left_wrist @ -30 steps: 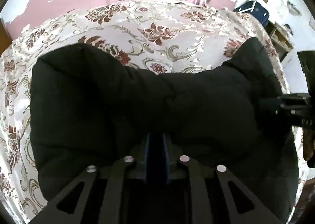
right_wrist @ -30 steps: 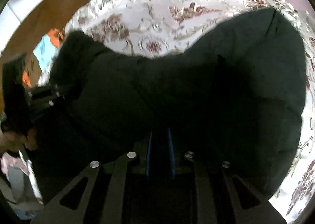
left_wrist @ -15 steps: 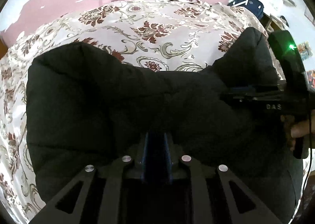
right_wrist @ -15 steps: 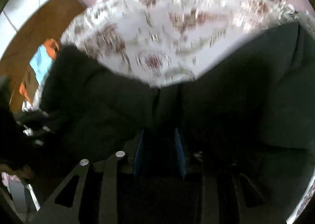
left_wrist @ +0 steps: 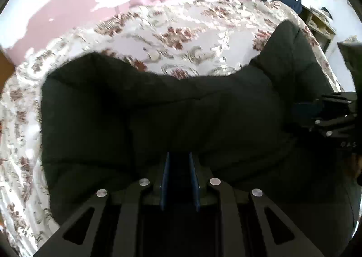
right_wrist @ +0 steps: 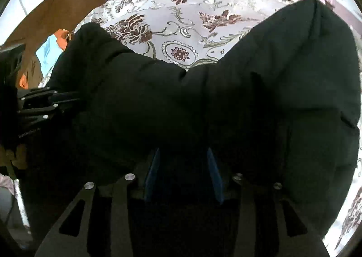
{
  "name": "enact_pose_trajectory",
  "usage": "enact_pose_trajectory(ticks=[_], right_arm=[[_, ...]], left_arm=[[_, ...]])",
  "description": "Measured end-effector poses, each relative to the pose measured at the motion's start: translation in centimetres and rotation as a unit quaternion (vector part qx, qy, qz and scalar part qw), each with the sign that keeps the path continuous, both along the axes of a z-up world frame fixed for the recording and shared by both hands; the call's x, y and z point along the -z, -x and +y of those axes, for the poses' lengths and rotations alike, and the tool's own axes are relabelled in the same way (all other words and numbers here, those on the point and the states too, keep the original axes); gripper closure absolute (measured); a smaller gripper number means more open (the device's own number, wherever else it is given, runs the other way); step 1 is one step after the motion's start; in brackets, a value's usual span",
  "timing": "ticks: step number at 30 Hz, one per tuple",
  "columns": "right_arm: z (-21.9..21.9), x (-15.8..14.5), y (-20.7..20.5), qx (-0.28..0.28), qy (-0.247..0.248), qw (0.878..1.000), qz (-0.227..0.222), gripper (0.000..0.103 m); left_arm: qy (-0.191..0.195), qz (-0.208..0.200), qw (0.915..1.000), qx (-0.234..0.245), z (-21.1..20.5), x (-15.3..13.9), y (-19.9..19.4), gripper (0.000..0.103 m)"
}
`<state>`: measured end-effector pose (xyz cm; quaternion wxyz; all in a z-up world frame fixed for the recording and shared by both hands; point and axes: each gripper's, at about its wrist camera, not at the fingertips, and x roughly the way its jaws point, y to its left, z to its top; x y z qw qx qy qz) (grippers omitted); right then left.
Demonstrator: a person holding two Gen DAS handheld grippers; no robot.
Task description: Fold large clothes
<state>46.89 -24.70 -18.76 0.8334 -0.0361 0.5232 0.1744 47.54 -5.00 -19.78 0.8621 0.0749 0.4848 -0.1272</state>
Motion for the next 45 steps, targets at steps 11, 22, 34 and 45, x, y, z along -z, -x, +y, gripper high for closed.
enact_pose_trajectory(ticks=[11, 22, 34, 45], right_arm=[[0.2, -4.1, 2.2, -0.001, -0.048, 0.999, -0.008, 0.061], [-4.6, -5.8, 9.7, 0.038, -0.082, 0.996, 0.028, 0.046], [-6.8, -6.0, 17.3, -0.027, -0.059, 0.994, 0.092, 0.041], [-6.1, -6.4, 21.7, -0.016, -0.036, 0.994, 0.097, 0.040]], left_arm=[[0.024, 0.009, 0.9995, -0.019, 1.0, -1.3, 2.4, 0.086], [0.025, 0.061, 0.9904, -0.122, 6.4, -4.5, 10.6, 0.086], [-0.016, 0.123, 0.9655, -0.229, 10.6, -6.6, 27.2, 0.084], [-0.039, 0.133, 0.9856, -0.098, 10.4, -5.0, 33.4, 0.084]])
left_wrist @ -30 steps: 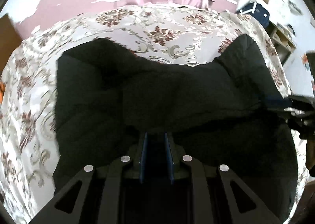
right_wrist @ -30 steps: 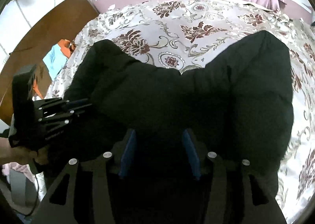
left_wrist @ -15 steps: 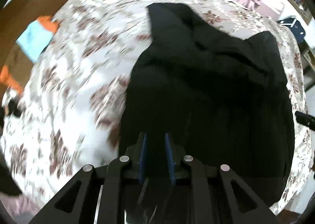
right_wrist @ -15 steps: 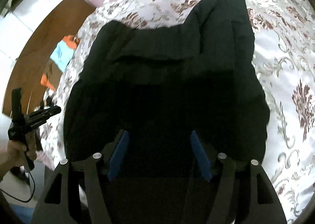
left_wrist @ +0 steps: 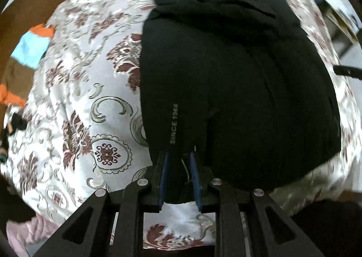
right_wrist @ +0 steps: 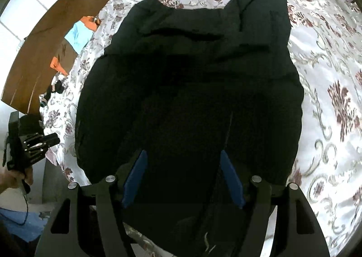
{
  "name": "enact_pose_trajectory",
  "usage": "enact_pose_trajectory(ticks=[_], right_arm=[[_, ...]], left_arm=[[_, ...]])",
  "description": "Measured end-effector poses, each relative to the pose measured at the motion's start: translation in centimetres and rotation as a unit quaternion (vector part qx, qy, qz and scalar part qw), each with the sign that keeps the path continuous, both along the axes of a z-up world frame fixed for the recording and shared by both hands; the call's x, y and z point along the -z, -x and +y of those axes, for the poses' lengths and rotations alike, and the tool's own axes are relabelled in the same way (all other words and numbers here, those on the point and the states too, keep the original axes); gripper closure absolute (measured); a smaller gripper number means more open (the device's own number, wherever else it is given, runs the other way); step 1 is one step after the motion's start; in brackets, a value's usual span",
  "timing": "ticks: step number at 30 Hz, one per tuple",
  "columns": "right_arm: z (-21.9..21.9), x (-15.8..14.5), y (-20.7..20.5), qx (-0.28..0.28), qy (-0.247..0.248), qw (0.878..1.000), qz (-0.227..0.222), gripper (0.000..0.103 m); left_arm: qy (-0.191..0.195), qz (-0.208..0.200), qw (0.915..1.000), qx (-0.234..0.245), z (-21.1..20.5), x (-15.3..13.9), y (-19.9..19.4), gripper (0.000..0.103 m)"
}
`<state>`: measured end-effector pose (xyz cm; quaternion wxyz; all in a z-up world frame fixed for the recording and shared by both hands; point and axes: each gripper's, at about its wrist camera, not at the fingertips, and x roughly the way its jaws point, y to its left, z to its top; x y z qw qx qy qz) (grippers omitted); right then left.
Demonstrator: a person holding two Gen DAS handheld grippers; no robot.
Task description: Fold large clothes
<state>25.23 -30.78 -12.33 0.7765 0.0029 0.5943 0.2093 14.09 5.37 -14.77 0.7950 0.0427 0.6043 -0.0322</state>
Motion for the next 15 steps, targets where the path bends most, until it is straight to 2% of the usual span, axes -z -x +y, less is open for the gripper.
enact_pose_trajectory(ticks=[3, 6, 9, 11, 15], right_arm=[[0.8, 0.0, 2.0, 0.022, 0.019, 1.000, 0.005, 0.040], [2.4, -1.0, 4.6, 0.042, 0.033, 0.998, -0.016, 0.040], [3.8, -1.4, 5.9, 0.054, 0.036, 0.997, -0.037, 0.040], [5.1, -1.2, 6.9, 0.058, 0.037, 0.997, -0.046, 0.040], [7.0, 0.3, 8.0, 0.034, 0.016, 0.997, -0.071, 0.040]], left_arm=[[0.012, -0.014, 0.9989, 0.043, 0.1, 0.2, 0.6, 0.084], [0.018, -0.049, 0.9923, 0.112, -0.5, 0.1, 1.6, 0.084], [0.032, -0.083, 0.9833, 0.159, -0.9, 0.5, 2.6, 0.084], [0.043, -0.095, 0.9801, 0.169, -1.2, 1.1, 3.2, 0.084], [0.034, -0.119, 0.9770, 0.174, -2.5, 2.8, 4.7, 0.084]])
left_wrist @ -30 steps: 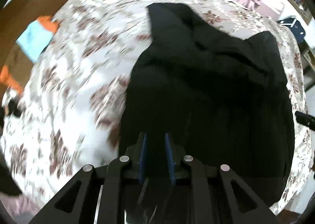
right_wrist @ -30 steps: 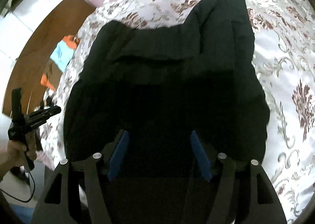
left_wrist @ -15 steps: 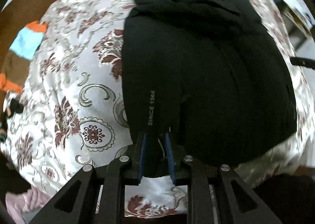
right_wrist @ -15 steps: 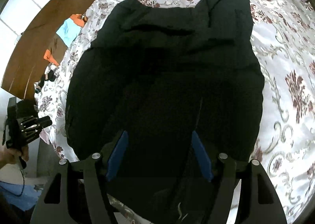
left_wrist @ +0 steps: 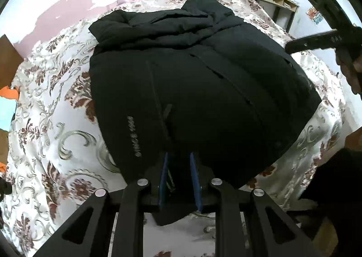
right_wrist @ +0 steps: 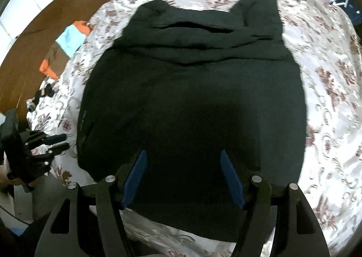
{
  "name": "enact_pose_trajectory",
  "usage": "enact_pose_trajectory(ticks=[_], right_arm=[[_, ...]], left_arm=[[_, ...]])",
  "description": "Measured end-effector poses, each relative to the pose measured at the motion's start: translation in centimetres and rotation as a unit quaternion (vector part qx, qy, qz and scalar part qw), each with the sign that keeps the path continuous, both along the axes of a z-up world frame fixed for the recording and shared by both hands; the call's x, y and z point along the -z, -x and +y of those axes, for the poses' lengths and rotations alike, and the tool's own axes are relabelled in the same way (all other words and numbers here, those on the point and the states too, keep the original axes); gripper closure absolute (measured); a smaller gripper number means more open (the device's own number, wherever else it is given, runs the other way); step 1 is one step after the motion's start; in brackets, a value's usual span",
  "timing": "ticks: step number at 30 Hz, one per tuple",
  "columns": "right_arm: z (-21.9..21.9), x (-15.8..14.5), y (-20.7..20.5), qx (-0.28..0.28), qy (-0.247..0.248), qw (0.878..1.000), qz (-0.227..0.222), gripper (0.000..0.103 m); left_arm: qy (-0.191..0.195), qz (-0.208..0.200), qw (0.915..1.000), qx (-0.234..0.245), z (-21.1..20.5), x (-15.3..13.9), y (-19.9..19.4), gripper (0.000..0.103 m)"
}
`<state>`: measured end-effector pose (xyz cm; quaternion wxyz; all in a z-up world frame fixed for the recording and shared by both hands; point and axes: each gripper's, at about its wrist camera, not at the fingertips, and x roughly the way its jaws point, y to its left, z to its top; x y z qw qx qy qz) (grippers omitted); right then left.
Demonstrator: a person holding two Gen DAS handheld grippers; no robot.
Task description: Fold large clothes
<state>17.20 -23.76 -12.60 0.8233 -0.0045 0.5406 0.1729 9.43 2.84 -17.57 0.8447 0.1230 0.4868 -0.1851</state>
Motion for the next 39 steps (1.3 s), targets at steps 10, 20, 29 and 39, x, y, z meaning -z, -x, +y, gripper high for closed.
enact_pose_trajectory(ticks=[10, 20, 29, 39], right_arm=[[0.5, 3.3, 0.4, -0.046, -0.051, 0.994, -0.082, 0.040], [-0.2, 1.7, 7.1, -0.084, -0.010, 0.987, -0.139, 0.039], [-3.7, -1.2, 12.2, -0.036, -0.015, 0.985, -0.169, 0.029], [-3.9, 1.8, 13.9, -0.046, 0.047, 0.986, -0.152, 0.028]], left_arm=[[0.014, -0.013, 0.9986, -0.050, -2.6, 4.9, 3.6, 0.084], [0.026, -0.008, 0.9985, -0.048, -4.2, 5.3, 7.0, 0.081], [-0.093, -0.074, 0.9923, -0.036, -6.1, 9.0, 8.4, 0.080], [-0.082, -0.165, 0.9811, -0.060, -6.0, 9.5, 9.4, 0.077]])
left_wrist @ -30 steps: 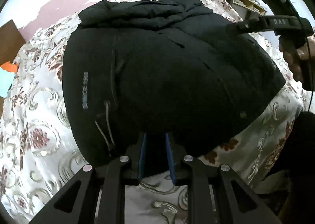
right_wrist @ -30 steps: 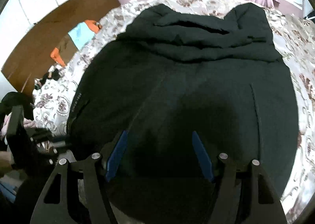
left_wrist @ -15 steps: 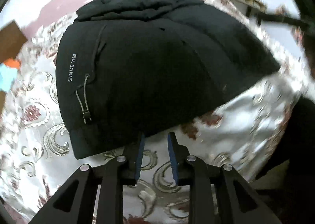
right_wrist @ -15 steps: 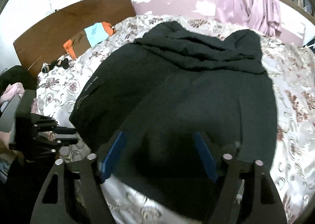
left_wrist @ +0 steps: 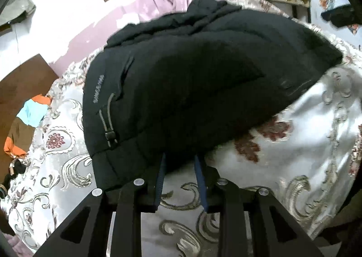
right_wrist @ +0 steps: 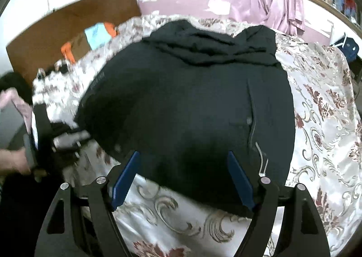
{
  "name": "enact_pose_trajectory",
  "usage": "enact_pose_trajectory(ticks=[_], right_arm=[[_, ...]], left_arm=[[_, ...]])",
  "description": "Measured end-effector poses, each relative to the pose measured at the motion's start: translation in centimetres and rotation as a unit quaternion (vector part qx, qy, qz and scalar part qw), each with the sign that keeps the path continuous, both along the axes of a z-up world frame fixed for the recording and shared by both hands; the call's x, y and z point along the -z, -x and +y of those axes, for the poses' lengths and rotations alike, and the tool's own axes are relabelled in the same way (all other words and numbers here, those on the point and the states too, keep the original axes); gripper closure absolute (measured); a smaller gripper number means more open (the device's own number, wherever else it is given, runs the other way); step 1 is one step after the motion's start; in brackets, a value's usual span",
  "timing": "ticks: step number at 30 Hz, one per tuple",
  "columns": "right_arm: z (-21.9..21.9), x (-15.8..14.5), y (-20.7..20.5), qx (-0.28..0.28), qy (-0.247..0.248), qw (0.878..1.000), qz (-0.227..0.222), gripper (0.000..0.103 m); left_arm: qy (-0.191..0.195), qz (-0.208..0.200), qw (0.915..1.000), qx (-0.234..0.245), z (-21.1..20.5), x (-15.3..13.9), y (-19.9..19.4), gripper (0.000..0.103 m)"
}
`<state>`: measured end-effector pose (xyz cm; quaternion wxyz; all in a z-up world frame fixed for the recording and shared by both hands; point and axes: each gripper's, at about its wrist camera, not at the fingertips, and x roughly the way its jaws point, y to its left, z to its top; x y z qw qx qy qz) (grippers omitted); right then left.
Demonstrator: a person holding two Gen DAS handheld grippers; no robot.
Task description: Fold large clothes
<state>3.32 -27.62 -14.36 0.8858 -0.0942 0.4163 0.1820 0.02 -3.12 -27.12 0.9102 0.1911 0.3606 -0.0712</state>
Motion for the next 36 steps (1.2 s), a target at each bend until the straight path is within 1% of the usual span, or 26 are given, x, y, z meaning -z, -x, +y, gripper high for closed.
enact_pose_trajectory(ticks=[2, 3, 5, 7, 9, 12, 13, 15, 16, 18, 19, 21, 22, 24, 26, 28, 29, 30, 32, 34, 36], right_arm=[[0.1, 0.3, 0.4, -0.001, 0.007, 1.000, 0.001, 0.028], [0.1, 0.4, 0.4, 0.001, 0.006, 1.000, 0.003, 0.028], [0.0, 0.6, 0.4, 0.007, 0.003, 1.000, 0.011, 0.028], [-0.1, 0.5, 0.5, 0.010, -0.001, 1.000, 0.013, 0.028], [-0.2, 0.3, 0.7, 0.009, 0.000, 1.000, 0.012, 0.028], [-0.4, 0.5, 0.9, 0.008, 0.002, 1.000, 0.015, 0.028], [-0.5, 0.6, 0.9, 0.009, 0.004, 1.000, 0.018, 0.028], [-0.6, 1.0, 0.9, 0.010, 0.009, 1.000, 0.023, 0.028], [-0.6, 1.2, 0.9, 0.009, 0.013, 1.000, 0.025, 0.028], [-0.6, 1.6, 0.9, 0.006, 0.021, 0.999, 0.029, 0.028], [-0.5, 1.9, 0.8, 0.003, 0.029, 0.999, 0.031, 0.028], [-0.2, 2.4, 0.9, -0.007, 0.044, 0.998, 0.034, 0.028], [0.0, 2.7, 0.9, -0.014, 0.056, 0.998, 0.034, 0.028], [0.6, 3.2, 1.2, -0.029, 0.078, 0.996, 0.034, 0.028], [1.8, 3.9, 1.5, -0.048, 0.122, 0.991, 0.020, 0.028], [3.0, 4.6, 1.8, -0.062, 0.175, 0.983, -0.003, 0.028], [3.7, 5.0, 1.8, -0.066, 0.207, 0.976, -0.021, 0.028], [4.2, 5.4, 1.8, -0.066, 0.228, 0.971, -0.032, 0.028], [4.7, 5.8, 1.7, -0.067, 0.241, 0.967, -0.047, 0.028], [5.2, 6.0, 1.5, -0.067, 0.240, 0.967, -0.057, 0.028], [5.6, 6.4, 1.8, -0.070, 0.247, 0.965, -0.060, 0.028]], left_arm=[[-0.014, -0.009, 0.9998, 0.007, -0.4, 0.0, 0.5, 0.077], [-0.027, -0.015, 0.9995, 0.011, -0.6, 0.2, 0.5, 0.077], [-0.071, -0.027, 0.9967, 0.030, -1.4, 1.1, 0.1, 0.077], [-0.099, -0.036, 0.9936, 0.042, -1.7, 1.7, -0.1, 0.077], [-0.113, -0.045, 0.9916, 0.044, -1.5, 2.1, -0.2, 0.077], [-0.107, -0.041, 0.9927, 0.037, -1.2, 2.5, -0.5, 0.077], [-0.100, -0.038, 0.9936, 0.036, -1.1, 2.5, -0.7, 0.077], [-0.075, -0.023, 0.9964, 0.033, -0.6, 2.3, -1.4, 0.085], [-0.045, -0.006, 0.9985, 0.031, -0.3, 2.0, -1.7, 0.097], [0.006, 0.020, 0.9997, 0.014, 0.5, 1.3, -2.2, 0.100], [0.055, 0.037, 0.9978, -0.002, 1.4, 0.6, -2.7, 0.101], [0.114, 0.050, 0.9919, -0.024, 2.6, -0.5, -3.0, 0.102], [0.144, 0.052, 0.9876, -0.036, 3.3, -1.3, -3.2, 0.102], [0.171, 0.051, 0.9830, -0.043, 3.9, -2.3, -3.2, 0.102], [0.183, 0.053, 0.9806, -0.045, 4.2, -2.9, -3.4, 0.102], [0.197, 0.053, 0.9778, -0.047, 4.4, -3.6, -3.5, 0.102], [0.208, 0.052, 0.9757, -0.047, 4.6, -4.3, -3.7, 0.102], [0.215, 0.053, 0.9740, -0.048, 4.8, -4.8, -3.9, 0.102], [0.240, 0.053, 0.9681, -0.049, 5.2, -5.9, -4.4, 0.102], [0.253, 0.049, 0.9650, -0.049, 5.5, -6.7, -4.8, 0.102], [0.249, 0.045, 0.9665, -0.043, 5.4, -7.3, -4.9, 0.102]])
